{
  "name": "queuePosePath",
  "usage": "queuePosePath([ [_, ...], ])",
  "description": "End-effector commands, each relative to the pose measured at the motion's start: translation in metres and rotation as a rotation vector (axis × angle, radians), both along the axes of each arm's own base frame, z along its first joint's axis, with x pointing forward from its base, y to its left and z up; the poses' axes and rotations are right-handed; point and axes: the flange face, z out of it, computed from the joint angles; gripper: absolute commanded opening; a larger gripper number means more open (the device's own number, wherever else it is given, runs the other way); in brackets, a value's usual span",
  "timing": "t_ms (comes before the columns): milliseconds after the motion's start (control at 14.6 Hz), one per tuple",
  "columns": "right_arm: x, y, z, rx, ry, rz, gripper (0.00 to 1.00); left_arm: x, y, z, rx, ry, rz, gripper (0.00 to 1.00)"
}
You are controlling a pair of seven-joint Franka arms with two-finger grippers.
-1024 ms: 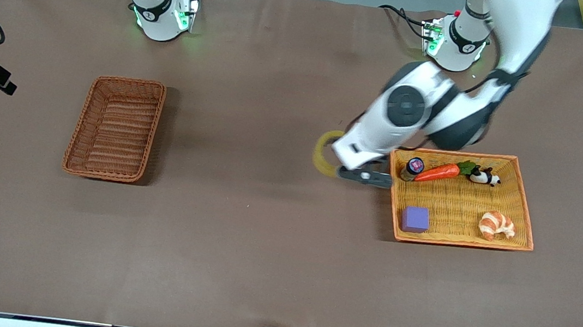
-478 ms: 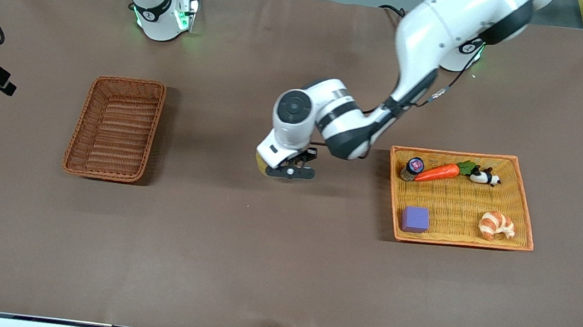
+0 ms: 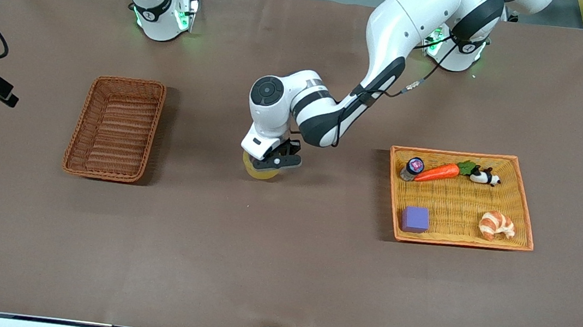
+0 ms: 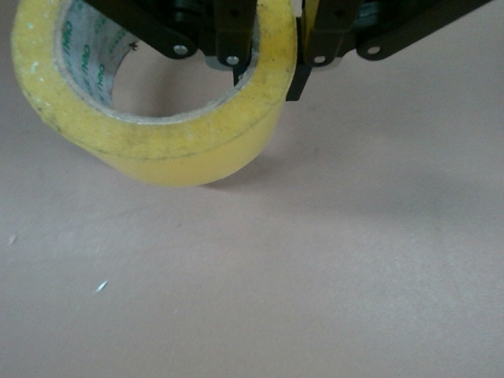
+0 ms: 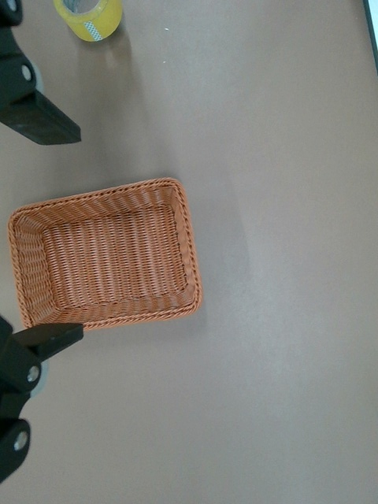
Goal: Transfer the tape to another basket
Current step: 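Lift the tape roll with the left gripper and carry it toward the basket, then set the tape down with the left gripper while the right gripper approaches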
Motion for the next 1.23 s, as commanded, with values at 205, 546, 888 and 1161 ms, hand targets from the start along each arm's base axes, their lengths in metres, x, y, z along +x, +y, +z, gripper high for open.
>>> queuePosePath([
  [205,0.006,0.009,-0.005,0.005,-0.011,0.006,1.00,0.005,-0.015,-0.019,-0.108,-0.036,0.072,0.16],
  [546,0.009,0.015,-0.010,0.006,-0.010,0.018,1.00,0.010,-0.022,-0.018,-0.206,-0.082,0.068,0.48],
  [888,0.023,0.037,-0.030,0.008,0.000,0.055,1.00,0.042,0.017,0.053,-0.142,-0.096,0.123,1.00],
  [1161,0.033,0.143,-0.095,0.031,-0.002,0.155,1.00,0.079,0.085,0.130,-0.028,-0.075,0.138,1.00],
])
